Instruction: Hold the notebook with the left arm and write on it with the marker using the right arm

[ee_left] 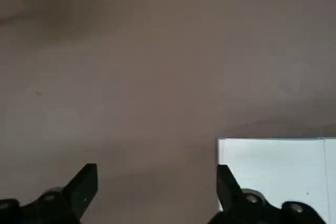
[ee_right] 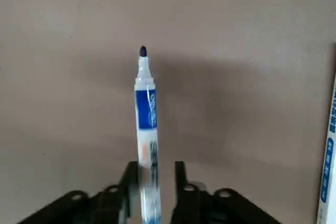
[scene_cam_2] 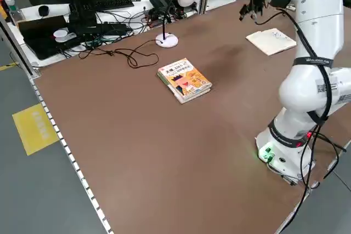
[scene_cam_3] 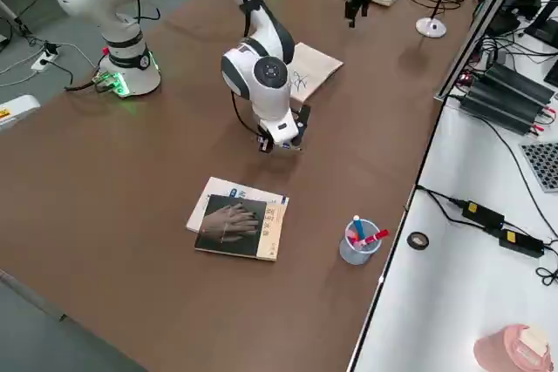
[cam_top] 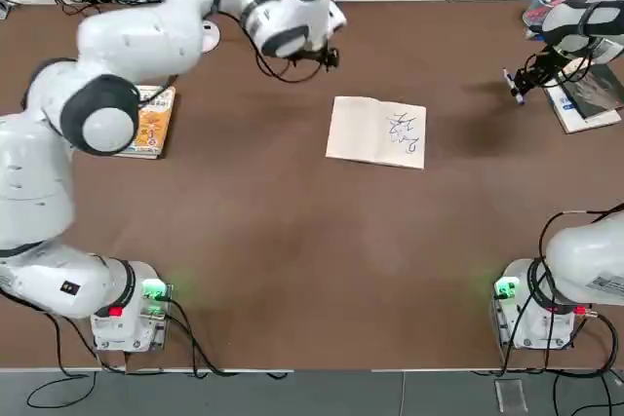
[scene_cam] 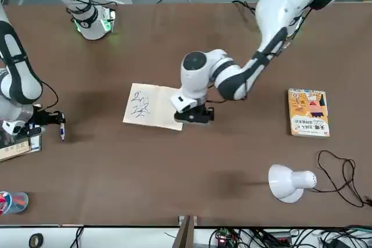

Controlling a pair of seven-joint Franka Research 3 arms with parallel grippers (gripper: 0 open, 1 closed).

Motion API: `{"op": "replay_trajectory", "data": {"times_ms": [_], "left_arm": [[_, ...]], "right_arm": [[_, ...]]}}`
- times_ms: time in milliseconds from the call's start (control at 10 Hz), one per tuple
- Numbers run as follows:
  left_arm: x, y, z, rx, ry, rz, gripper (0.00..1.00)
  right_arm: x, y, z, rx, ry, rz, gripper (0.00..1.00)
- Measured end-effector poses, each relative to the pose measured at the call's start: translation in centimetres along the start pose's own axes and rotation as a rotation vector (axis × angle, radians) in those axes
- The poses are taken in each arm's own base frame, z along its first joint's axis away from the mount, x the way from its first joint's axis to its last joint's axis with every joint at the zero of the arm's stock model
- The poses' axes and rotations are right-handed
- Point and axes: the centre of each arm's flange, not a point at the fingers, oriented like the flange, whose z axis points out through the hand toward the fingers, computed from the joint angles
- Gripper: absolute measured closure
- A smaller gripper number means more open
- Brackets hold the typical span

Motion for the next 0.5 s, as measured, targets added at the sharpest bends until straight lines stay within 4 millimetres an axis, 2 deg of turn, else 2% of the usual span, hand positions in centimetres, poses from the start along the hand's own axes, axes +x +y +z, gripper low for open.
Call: {"op": "replay_trajectory", "data": {"times_ms": [300,500], "left_arm": [[3.3,-6.5,-3.9,-0.023,-0.021,0.003,0.00],[4.6,-9.8,-5.8,-0.027,-0.030,-0.002,0.00]], "right_arm": [[0.0,0.3,-0.2,-0.004,0.004,0.004,0.34],[0.2,0.5,-0.7,-0.008,0.013,0.009,0.11]]}}
